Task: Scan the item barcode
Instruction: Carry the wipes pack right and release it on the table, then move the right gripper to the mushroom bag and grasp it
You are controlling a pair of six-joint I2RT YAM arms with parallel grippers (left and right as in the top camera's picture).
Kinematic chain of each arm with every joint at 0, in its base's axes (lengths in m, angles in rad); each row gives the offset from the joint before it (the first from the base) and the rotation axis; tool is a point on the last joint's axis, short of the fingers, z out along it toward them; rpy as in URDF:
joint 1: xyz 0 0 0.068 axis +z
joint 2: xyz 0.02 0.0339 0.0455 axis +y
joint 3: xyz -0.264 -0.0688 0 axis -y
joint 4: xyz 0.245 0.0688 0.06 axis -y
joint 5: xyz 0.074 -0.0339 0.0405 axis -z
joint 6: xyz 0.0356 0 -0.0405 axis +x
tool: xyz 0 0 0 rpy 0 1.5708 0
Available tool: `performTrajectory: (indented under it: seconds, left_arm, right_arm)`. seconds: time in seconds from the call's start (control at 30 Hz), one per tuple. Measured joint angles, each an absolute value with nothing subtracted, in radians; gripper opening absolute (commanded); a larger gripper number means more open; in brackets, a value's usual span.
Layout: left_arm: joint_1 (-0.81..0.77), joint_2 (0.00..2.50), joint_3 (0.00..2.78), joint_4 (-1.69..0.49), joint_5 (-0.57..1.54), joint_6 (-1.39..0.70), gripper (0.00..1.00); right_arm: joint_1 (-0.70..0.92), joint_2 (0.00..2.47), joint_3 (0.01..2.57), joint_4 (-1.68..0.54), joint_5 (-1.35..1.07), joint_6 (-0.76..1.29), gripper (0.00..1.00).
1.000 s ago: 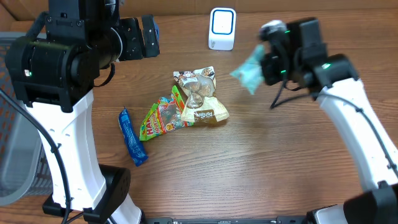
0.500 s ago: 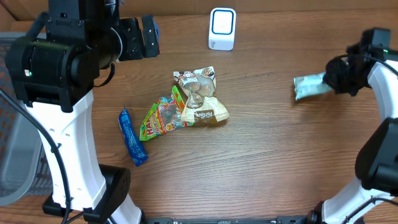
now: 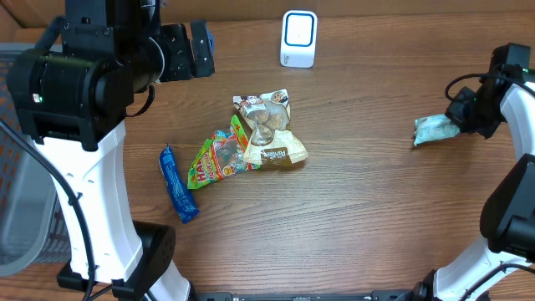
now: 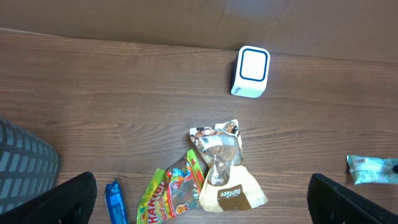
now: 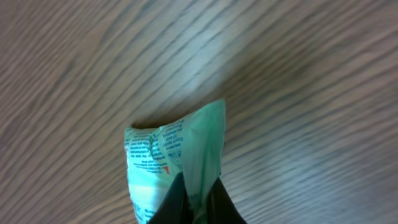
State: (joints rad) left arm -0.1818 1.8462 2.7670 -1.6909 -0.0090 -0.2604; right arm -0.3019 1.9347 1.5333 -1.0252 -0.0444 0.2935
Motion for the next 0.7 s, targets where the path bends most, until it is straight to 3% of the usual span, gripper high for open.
performTrajectory:
  seconds: [0.07, 0.1, 0.13, 0.17, 0.2, 0.23, 0.37, 0.53, 0.7]
  left_arm:
    - [-0.182, 1.846, 2.767, -1.691, -0.009, -0.260, 0.99]
    - [-0.182, 1.846, 2.767, -1.691, -0.009, -0.260, 1.00]
    - [-0.182, 1.846, 2.767, -1.691, -0.009, -0.260, 1.00]
    - [-0.182, 1.846, 2.767, -1.691, -0.009, -0.260, 1.00]
    - [-0.182, 1.846, 2.767, -1.691, -0.009, -0.260, 1.00]
    - [-0.182, 1.846, 2.767, -1.691, -0.009, -0.260, 1.00]
    - [-0.182, 1.846, 2.767, -1.691, -0.009, -0.260, 1.00]
    - [-0.182, 1.846, 2.767, -1.691, -0.009, -0.260, 1.00]
    - [-0.182, 1.846, 2.767, -1.691, -0.009, -0.260, 1.00]
  right_arm:
    - [-0.303, 1.935, 1.533, -1.025, -0.023, 0.300, 0.11]
    - [-0.304, 1.935, 1.533, -1.025, -0.016, 0.304, 0.25]
    - [-0.306, 1.935, 1.533, -1.025, -0.010, 0.306, 0.44]
    - [-0.307, 1.935, 1.533, -1.026, -0.006, 0.313, 0.72]
    - [-0.307, 1.935, 1.533, -1.025, -0.002, 0.312, 0.91]
    - [-0.307, 1.935, 1.533, -1.025, 0.000, 0.314, 0.95]
    - [-0.308, 1.935, 1.550, -1.042, -0.093, 0.312, 0.95]
    - [-0.305, 1.935, 1.650, -1.032, -0.336, 0.281, 0.87]
    - [-0.246, 1.935, 1.688, -0.915, -0.548, 0.254, 0.87]
